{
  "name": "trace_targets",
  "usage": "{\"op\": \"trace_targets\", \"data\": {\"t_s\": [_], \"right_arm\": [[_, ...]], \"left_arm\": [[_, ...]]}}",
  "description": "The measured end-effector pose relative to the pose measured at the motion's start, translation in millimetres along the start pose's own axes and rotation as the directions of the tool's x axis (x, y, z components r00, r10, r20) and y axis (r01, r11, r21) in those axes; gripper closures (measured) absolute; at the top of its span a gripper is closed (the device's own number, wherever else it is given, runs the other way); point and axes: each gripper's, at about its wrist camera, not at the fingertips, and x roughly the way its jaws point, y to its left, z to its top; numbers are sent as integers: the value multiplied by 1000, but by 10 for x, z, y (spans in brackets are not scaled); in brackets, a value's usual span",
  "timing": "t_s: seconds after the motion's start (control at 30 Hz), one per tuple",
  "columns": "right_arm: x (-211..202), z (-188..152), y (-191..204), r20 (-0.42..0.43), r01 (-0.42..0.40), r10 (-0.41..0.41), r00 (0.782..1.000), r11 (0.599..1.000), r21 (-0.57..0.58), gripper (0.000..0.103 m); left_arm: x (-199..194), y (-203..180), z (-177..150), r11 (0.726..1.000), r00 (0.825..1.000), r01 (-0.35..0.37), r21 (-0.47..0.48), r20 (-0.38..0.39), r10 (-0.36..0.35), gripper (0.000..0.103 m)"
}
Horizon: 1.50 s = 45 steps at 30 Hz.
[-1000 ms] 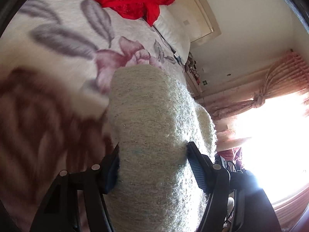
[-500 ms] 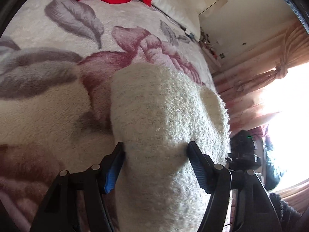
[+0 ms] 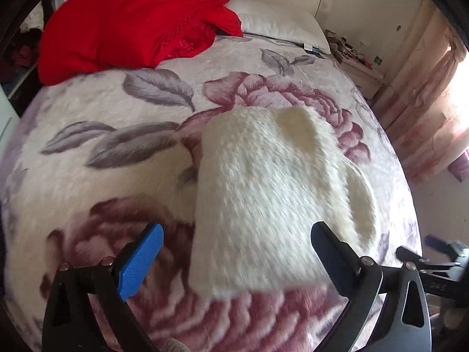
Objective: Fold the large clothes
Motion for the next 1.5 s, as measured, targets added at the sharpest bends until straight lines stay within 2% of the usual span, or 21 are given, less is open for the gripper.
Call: {"op": "trace_targets", "data": {"t_s": [0.1,0.33,0.4,0.67,0.87,1.1,1.3,1.5], "right_arm": [[-583,-221,-5,72,48,-48,996,999,-1,2],[-1816,-603,45,154,46,-45,987,999,-2,1],[-2197,-757,27,163,34,-34,986,999,1,1],[-3799,-1426,-167,289,42,-45,956,999,16,1],[-4841,-1892,-194,400,55,-43,916,998,-19,1],[-5581,-2398,-228,450,17,-2,893,999,-29,1],[-5975,-2727,-273,485,9,6,874,1000,-29,1],[-6217,-2911,-336,515,12,7,857,999,-34,1]], "left_arm": [[-365,-191,-76,996,996,-87,20,5,87,0],[-1476,-526,-207,994,990,-110,2,93,110,0],[-1909,-620,-295,993,986,-118,6,122,116,0],[-3269,-844,-635,992,970,-128,-19,204,130,0],[-4015,-992,-941,989,956,-145,-13,255,144,0],[-4591,-1088,-1241,987,938,-156,-24,309,156,0],[-4860,-1096,-1396,985,923,-166,-41,344,170,0],[-5039,-1151,-1522,985,910,-166,-35,379,167,0]]}}
